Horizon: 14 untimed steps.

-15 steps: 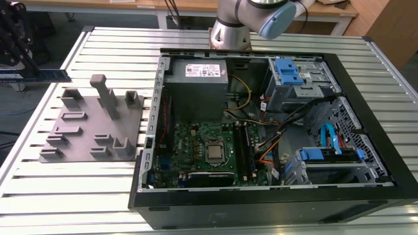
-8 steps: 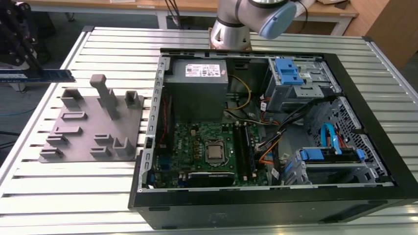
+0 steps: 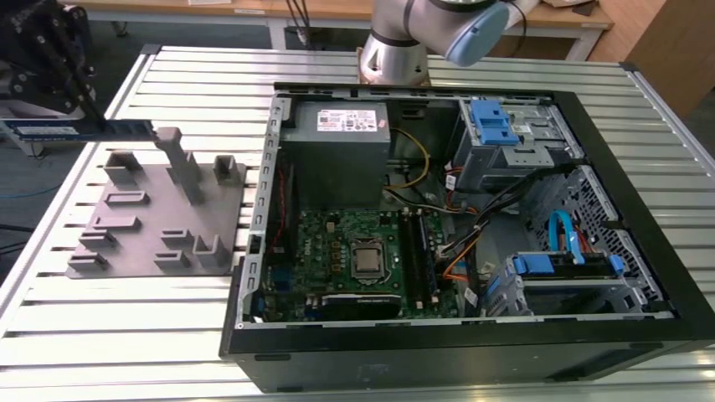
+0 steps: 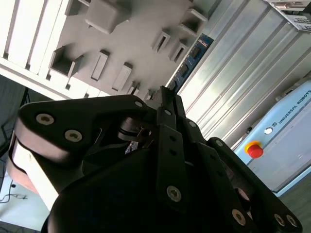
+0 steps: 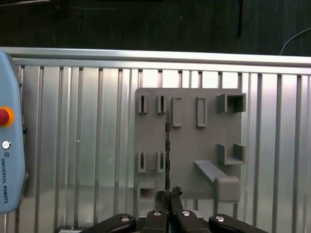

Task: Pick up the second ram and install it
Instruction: 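Pick up the second ram and move it above second insertion slot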

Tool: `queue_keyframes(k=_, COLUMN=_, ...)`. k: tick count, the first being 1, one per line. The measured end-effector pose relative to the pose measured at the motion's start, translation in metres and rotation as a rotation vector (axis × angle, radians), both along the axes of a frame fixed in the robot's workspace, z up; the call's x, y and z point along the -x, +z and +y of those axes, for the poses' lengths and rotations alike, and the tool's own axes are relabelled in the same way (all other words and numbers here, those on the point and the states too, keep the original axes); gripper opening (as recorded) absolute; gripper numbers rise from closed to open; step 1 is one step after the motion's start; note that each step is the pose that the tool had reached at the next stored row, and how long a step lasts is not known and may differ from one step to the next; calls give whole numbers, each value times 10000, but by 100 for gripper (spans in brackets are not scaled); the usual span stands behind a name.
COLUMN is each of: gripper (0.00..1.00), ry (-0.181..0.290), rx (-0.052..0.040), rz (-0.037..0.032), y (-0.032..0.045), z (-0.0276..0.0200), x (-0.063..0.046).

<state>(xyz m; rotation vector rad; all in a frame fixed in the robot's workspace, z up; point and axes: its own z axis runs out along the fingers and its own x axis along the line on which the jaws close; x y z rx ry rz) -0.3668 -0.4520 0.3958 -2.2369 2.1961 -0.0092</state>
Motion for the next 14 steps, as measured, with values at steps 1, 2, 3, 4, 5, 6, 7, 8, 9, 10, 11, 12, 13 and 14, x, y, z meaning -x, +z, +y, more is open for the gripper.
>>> queue_keyframes(k=1, gripper=14, ry=0, rx=0, rz=6, y=0, z=0, x=-30)
queue_keyframes(k=2, gripper=14, ry=0, rx=-1, rz=11, y=-1, z=0, x=-59)
queue_keyframes(k=3, gripper=14, ry=1, rx=-1, rz=17, y=-1, z=0, x=-88)
queue_keyframes(k=4, gripper=14, ry=1, rx=0, rz=23, y=0, z=0, x=-118)
queue_keyframes(k=5, gripper=14, ry=1, rx=0, rz=30, y=0, z=0, x=-148)
queue_keyframes(k=6, gripper=14, ry=1, rx=0, rz=35, y=0, z=0, x=-180)
queue_keyframes(k=7, gripper=14, ry=0, rx=-1, rz=41, y=-1, z=0, x=-212)
queue_keyframes(k=8, gripper=14, ry=0, rx=0, rz=48, y=0, z=0, x=-243)
queue_keyframes(k=9, gripper=14, ry=0, rx=-1, rz=54, y=0, z=0, x=-276)
queue_keyframes(k=10, gripper=14, ry=0, rx=0, rz=61, y=0, z=0, x=-309)
queue_keyframes(k=11, gripper=14, ry=1, rx=0, rz=67, y=0, z=0, x=-344)
queue_keyframes(k=12, gripper=14, ry=1, rx=0, rz=74, y=0, z=0, x=-380)
queue_keyframes(k=13, gripper=14, ry=1, rx=-1, rz=81, y=-1, z=0, x=-417)
queue_keyframes(k=14, gripper=14, ry=0, rx=-1, rz=90, y=0, z=0, x=-456)
